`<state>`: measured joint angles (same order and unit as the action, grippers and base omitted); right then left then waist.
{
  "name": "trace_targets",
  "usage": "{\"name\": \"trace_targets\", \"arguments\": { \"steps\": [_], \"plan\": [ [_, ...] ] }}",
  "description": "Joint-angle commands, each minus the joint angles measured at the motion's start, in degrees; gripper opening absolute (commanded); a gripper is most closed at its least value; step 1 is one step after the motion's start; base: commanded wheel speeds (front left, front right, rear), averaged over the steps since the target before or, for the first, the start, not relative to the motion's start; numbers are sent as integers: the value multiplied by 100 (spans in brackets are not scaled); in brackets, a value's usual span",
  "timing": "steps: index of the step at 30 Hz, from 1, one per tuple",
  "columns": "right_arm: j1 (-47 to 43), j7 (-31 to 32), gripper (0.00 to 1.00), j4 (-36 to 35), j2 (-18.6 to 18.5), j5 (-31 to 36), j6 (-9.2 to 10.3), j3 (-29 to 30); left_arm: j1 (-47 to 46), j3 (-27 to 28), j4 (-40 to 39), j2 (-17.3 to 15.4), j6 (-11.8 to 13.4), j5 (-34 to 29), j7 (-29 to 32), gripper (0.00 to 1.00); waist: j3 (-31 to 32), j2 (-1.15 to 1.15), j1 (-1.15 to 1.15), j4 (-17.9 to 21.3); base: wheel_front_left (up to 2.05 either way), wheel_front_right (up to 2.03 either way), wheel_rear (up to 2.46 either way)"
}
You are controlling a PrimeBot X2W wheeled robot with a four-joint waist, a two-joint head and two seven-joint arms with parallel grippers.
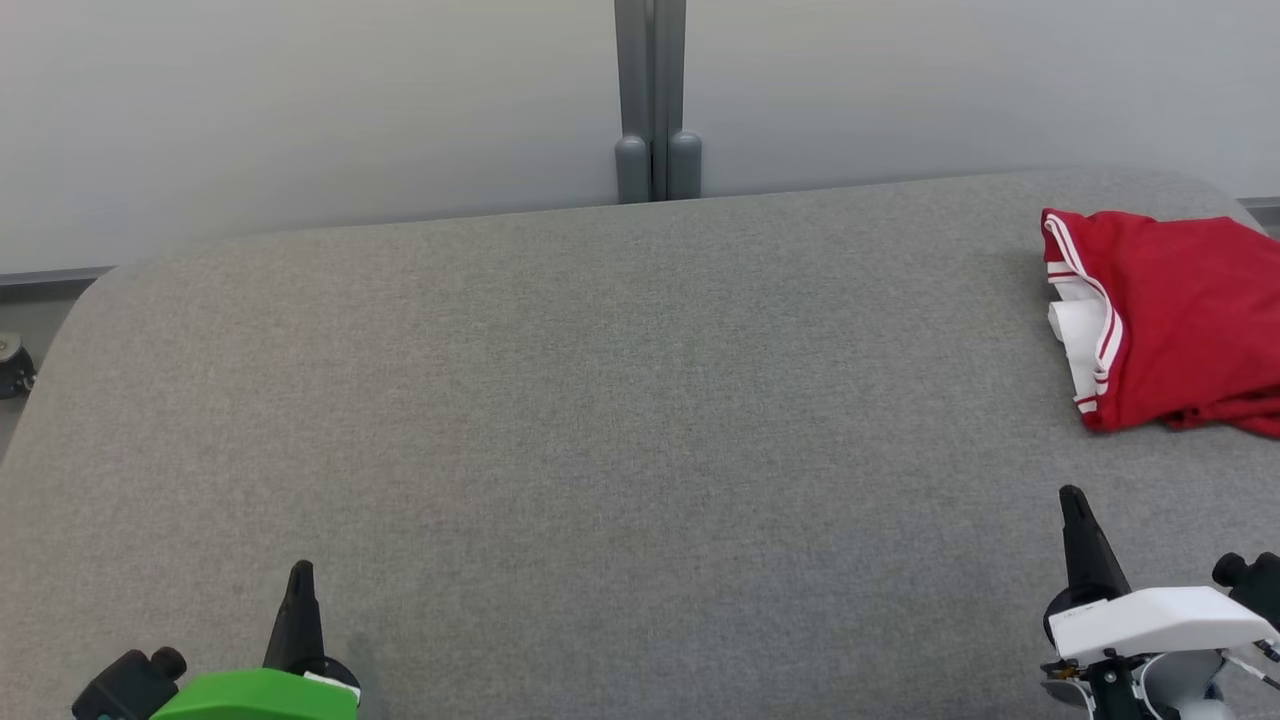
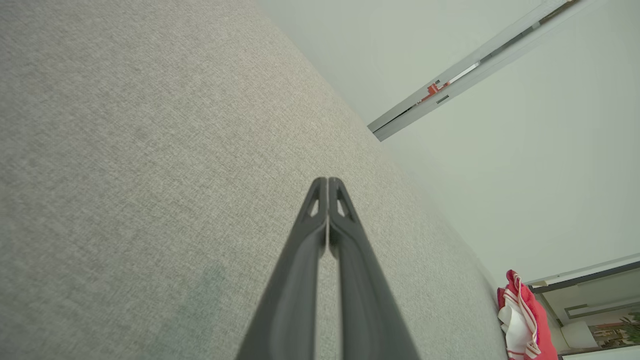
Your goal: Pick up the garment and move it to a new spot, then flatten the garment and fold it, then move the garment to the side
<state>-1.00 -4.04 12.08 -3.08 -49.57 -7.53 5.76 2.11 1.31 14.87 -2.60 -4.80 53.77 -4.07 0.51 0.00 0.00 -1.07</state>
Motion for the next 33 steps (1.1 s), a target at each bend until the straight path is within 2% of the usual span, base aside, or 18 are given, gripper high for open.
{"name": "trace_targets", "arguments": {
  "steps": [1,33],
  "plan": [
    [138,48,0,-42,-30,-195,2,17,-170,40,-78,-25,-34,179,49,0,-1,0,0,2,0,0,0],
    [446,551,0,75,-8,-2209,3,51,-528,287,-91,-35,-158,1998,551,0,-29,0,0,45,0,0,0]
  ]
}}
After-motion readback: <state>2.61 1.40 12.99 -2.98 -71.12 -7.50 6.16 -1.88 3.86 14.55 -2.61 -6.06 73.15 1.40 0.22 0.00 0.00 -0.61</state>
